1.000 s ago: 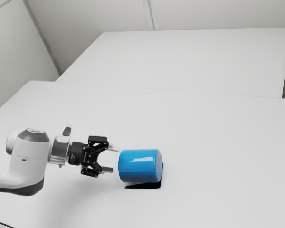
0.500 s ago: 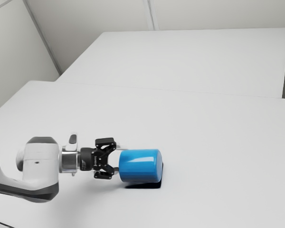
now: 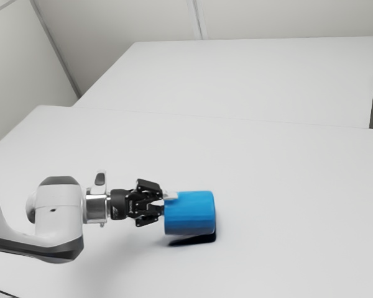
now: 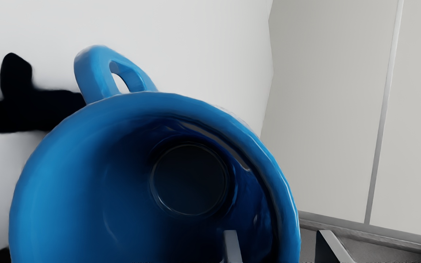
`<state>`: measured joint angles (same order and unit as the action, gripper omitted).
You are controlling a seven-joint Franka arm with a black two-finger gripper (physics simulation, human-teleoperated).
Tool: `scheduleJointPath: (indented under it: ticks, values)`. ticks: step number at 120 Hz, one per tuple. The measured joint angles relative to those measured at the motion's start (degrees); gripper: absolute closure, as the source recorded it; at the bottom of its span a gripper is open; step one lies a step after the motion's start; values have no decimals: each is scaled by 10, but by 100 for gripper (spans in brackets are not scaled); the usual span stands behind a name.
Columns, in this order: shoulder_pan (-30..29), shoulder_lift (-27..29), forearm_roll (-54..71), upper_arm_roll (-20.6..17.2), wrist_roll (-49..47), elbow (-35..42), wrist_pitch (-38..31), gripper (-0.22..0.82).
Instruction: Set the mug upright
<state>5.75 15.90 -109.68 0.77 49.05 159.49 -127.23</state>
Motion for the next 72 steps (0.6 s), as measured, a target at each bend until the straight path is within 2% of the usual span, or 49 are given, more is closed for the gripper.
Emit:
scheduleJointPath:
  ticks: [10,23,56,64,72]
  values:
    - [0,0,-2,-9,1,0,-4,61]
    - [1,0,-1,-22,-2,0,-12,69]
    - [1,17,19,-46,-16,-49,-50,78]
    - [0,23,71,-46,-20,-74,-68,78]
    - [0,25,211,-39,-26,-95,-87,79]
